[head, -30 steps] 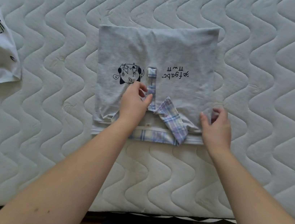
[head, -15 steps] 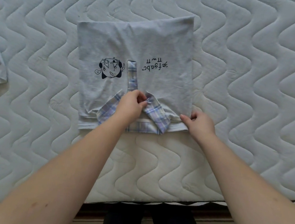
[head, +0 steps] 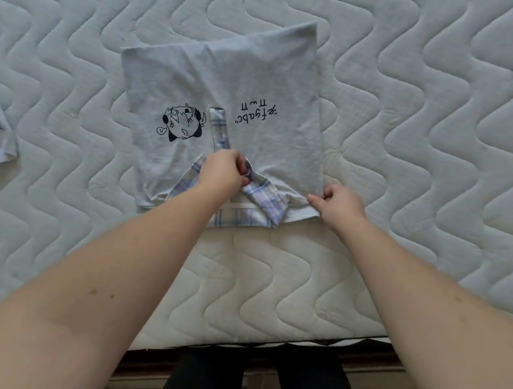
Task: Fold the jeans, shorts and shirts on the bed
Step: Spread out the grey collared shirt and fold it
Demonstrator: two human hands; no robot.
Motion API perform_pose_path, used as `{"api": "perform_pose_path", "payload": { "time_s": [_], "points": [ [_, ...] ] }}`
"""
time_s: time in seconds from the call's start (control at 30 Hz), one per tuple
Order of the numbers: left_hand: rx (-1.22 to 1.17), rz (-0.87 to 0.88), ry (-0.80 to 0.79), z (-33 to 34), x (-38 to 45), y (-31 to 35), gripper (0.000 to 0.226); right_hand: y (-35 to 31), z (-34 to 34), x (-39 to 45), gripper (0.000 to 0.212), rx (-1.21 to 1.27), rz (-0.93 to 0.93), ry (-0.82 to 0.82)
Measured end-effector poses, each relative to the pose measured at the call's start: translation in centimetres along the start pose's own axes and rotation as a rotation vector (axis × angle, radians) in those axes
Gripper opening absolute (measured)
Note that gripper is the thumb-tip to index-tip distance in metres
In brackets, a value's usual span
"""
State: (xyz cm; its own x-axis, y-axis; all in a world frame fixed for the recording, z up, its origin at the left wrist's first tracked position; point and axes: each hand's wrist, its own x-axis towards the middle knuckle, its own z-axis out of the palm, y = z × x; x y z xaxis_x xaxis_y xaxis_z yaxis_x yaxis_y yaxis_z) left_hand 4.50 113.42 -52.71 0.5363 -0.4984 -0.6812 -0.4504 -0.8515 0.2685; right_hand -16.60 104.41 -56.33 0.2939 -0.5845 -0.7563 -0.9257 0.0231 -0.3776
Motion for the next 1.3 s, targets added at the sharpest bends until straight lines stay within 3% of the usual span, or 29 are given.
{"api": "perform_pose_path", "payload": {
  "time_s": [0.17, 0.27, 0.37, 0.47, 0.53, 0.57, 0.7, 0.87, 1.13, 1.3],
  "points": [
    [0.061, -0.031, 0.008, -0.4, -0.2, 0.7, 0.017, -0.3, -0.9, 0.5, 0.032, -0.032, 0.033, -0.039],
    [0.116, 0.094, 0.041, -0.3, -1.4, -0.1, 0.014, -0.6, -1.2, 0.1, 0.04, -0.019, 0.073, -0.038],
    [0.048, 0.159, 0.356, -0.7, -3.4, -4.1, 0.026, -0.6, -0.5, -0.3, 0.037, -0.014, 0.064, 0.033],
    [-0.08, -0.15, 0.569, -1.1, -4.5, -10.4, 0.039, -0.6, -0.1, -1.1, 0.03, 0.032, 0.056, 0.091],
    [-0.182, -0.429, 0.488, -1.2, -4.8, -14.7, 0.056, -0.3, 0.4, -1.8, 0.033, 0.106, 0.07, 0.138],
    [-0.207, -0.482, 0.419, -1.1, -4.9, -16.4, 0.061, -0.1, 0.7, -2.3, 0.036, 0.149, 0.088, 0.167],
    [-0.287, -0.312, 0.253, -0.4, -5.5, -20.0, 0.04, 0.8, 2.8, -5.2, 0.031, 0.194, 0.125, 0.228],
    [-0.763, -0.176, 0.173, -1.8, -6.0, -21.1, 0.007, 1.8, 6.2, -9.3, 0.026, 0.279, 0.173, 0.292],
    [-0.698, -0.022, 0.168, -7.9, -3.1, -25.4, 0.016, 0.4, 15.8, -15.5, 0.03, 0.43, 0.326, 0.253],
    [-0.664, 0.039, 0.261, -11.7, -1.6, -26.6, 0.02, -4.0, 23.2, -18.7, 0.026, 0.782, 0.438, 0.126]
  ]
}}
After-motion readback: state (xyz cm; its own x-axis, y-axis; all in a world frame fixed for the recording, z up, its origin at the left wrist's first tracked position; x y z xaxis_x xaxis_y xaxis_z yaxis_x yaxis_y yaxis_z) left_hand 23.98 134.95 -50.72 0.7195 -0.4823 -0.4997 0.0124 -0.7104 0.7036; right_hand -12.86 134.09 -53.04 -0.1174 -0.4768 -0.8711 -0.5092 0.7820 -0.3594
